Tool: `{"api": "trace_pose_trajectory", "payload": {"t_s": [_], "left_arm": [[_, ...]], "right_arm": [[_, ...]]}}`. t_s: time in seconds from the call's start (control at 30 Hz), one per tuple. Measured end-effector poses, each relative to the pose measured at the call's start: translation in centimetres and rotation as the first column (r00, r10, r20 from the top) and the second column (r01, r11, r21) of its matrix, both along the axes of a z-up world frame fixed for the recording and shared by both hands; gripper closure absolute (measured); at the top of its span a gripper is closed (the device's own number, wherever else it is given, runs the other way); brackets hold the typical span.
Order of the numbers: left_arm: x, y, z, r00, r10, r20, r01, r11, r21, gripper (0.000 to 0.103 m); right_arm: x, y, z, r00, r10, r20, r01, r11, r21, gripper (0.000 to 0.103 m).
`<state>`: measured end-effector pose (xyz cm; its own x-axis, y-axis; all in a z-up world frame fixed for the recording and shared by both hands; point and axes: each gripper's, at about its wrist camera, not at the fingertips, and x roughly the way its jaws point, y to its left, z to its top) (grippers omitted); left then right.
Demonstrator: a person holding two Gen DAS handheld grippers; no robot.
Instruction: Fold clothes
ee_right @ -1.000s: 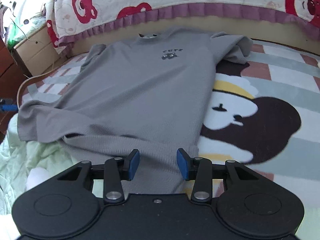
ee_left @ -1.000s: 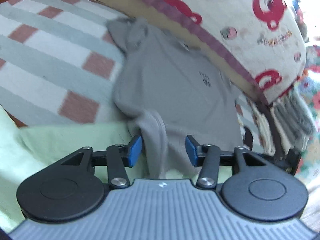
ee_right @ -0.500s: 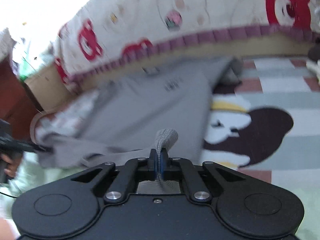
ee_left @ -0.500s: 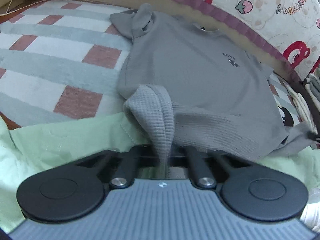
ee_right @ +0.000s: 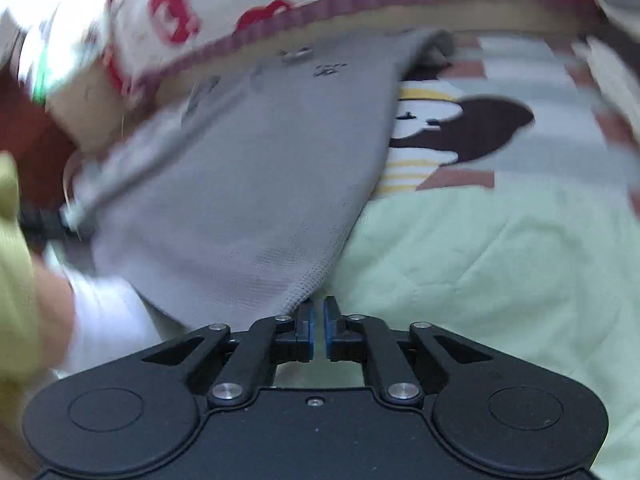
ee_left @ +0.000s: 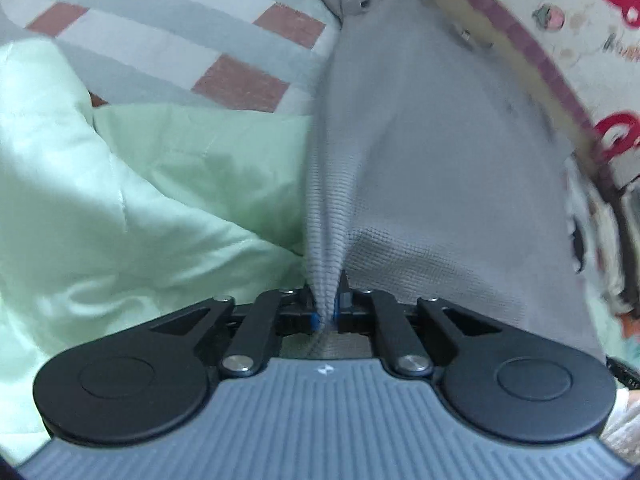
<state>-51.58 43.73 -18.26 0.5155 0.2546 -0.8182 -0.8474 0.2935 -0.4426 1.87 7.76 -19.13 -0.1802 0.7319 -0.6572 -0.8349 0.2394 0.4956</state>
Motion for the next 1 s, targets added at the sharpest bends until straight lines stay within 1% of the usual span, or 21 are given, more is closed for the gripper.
{"api": "trace_pose_trajectory", "payload": {"t_s": [0.03, 0.07, 0.1, 0.17, 0.23, 0.27, 0.33, 0.37, 0.4, 0.47, 0.5, 0.53, 0.6, 0.63, 0.67, 0.77, 0.8, 0.83, 0.87, 0.93, 1.0], "left_arm": [[-0.3, 0.0, -0.1, 1.0, 0.014, 0.02, -0.014, 1.0, 0.0, 0.097], [-0.6, 0.0, -0.2, 0.999, 0.027, 0.039, -0.027, 1.0, 0.0, 0.094], [-0.8, 0.0, -0.3, 0.998, 0.029, 0.047, -0.029, 1.0, -0.001, 0.091], [-1.1, -0.1, -0.5, 0.997, 0.034, 0.063, -0.034, 0.999, -0.003, 0.076], [-0.9, 0.1, -0.7, 0.997, 0.034, 0.068, -0.034, 0.999, -0.009, 0.068], [-0.8, 0.3, -0.8, 0.997, 0.033, 0.07, -0.032, 0.999, -0.012, 0.066], [-0.3, 0.6, -1.0, 0.998, 0.023, 0.054, -0.022, 1.0, -0.015, 0.067], [0.0, 0.6, -0.9, 0.999, -0.001, 0.037, 0.001, 1.0, -0.003, 0.083], [0.3, 0.6, -0.9, 1.0, -0.022, 0.021, 0.022, 1.0, 0.008, 0.101], [-0.1, 0.8, -0.2, 0.999, -0.012, 0.039, 0.011, 1.0, 0.005, 0.1], [-0.3, 0.8, 0.1, 0.999, -0.005, 0.05, 0.004, 1.0, 0.004, 0.1], [-1.2, 1.0, 0.8, 0.996, 0.025, 0.082, -0.025, 1.0, -0.005, 0.1], [-2.8, 1.3, 2.7, 0.986, 0.066, 0.155, -0.064, 0.998, -0.019, 0.1], [-3.7, 1.3, 3.9, 0.974, 0.073, 0.212, -0.07, 0.997, -0.023, 0.1], [-4.1, 1.2, 4.8, 0.968, 0.077, 0.241, -0.074, 0.997, -0.022, 0.1], [-4.1, 0.7, 5.7, 0.981, 0.049, 0.188, -0.046, 0.999, -0.018, 0.1], [-4.2, 0.6, 6.0, 0.985, 0.04, 0.17, -0.037, 0.999, -0.018, 0.1], [-4.2, 0.4, 6.2, 0.988, 0.031, 0.151, -0.028, 0.999, -0.019, 0.1], [-4.0, 0.3, 5.3, 0.993, 0.026, 0.115, -0.021, 0.999, -0.044, 0.1], [-3.7, 0.0, 3.4, 0.999, 0.013, 0.042, -0.009, 0.996, -0.094, 0.1], [-3.1, -0.3, 1.6, 0.997, -0.012, -0.076, 0.003, 0.992, -0.122, 0.097]], "right_arm": [[0.6, -0.3, 0.2, 0.997, -0.012, -0.071, 0.014, 1.0, 0.028, 0.082], [1.2, -0.6, 0.3, 0.989, -0.03, -0.143, 0.037, 0.998, 0.048, 0.06], [1.6, -1.0, 0.2, 0.978, -0.052, -0.202, 0.066, 0.996, 0.06, 0.045], [2.4, -1.9, -0.2, 0.946, -0.101, -0.307, 0.129, 0.989, 0.073, 0.044], [3.0, -2.2, -1.3, 0.912, -0.165, -0.376, 0.195, 0.98, 0.043, 0.04], [3.0, -1.9, -1.9, 0.903, -0.192, -0.385, 0.216, 0.976, 0.02, 0.04], [2.5, -1.3, -2.9, 0.905, -0.229, -0.359, 0.23, 0.972, -0.039, 0.04], [2.2, -0.8, -3.3, 0.911, -0.227, -0.344, 0.217, 0.974, -0.067, 0.041], [1.6, -0.1, -3.7, 0.924, -0.197, -0.329, 0.179, 0.98, -0.084, 0.054], [0.5, 0.8, -3.3, 0.954, -0.111, -0.278, 0.097, 0.993, -0.064, 0.087], [0.0, 1.2, -2.7, 0.968, -0.084, -0.237, 0.075, 0.996, -0.048, 0.095], [0.0, 1.3, -1.8, 0.966, -0.071, -0.25, 0.07, 0.997, -0.013, 0.095], [1.1, 0.5, 1.0, 0.934, -0.087, -0.347, 0.134, 0.985, 0.112, 0.095], [1.6, 0.0, 2.7, 0.919, -0.086, -0.385, 0.163, 0.971, 0.173, 0.095], [1.7, -0.2, 3.9, 0.919, -0.082, -0.387, 0.168, 0.966, 0.196, 0.095], [1.4, -0.6, 6.8, 0.935, -0.067, -0.347, 0.149, 0.965, 0.215, 0.095], [1.2, -0.6, 7.0, 0.944, -0.069, -0.323, 0.135, 0.973, 0.189, 0.095], [1.0, -0.8, 6.4, 0.947, -0.077, -0.312, 0.129, 0.98, 0.149, 0.095], [0.9, -1.0, 5.5, 0.944, -0.094, -0.317, 0.133, 0.986, 0.104, 0.095], [0.5, -0.9, 3.2, 0.936, -0.143, -0.321, 0.141, 0.99, -0.029, 0.095], [0.0, -0.8, 0.9, 0.934, -0.184, -0.305, 0.143, 0.978, -0.152, 0.096]]}}
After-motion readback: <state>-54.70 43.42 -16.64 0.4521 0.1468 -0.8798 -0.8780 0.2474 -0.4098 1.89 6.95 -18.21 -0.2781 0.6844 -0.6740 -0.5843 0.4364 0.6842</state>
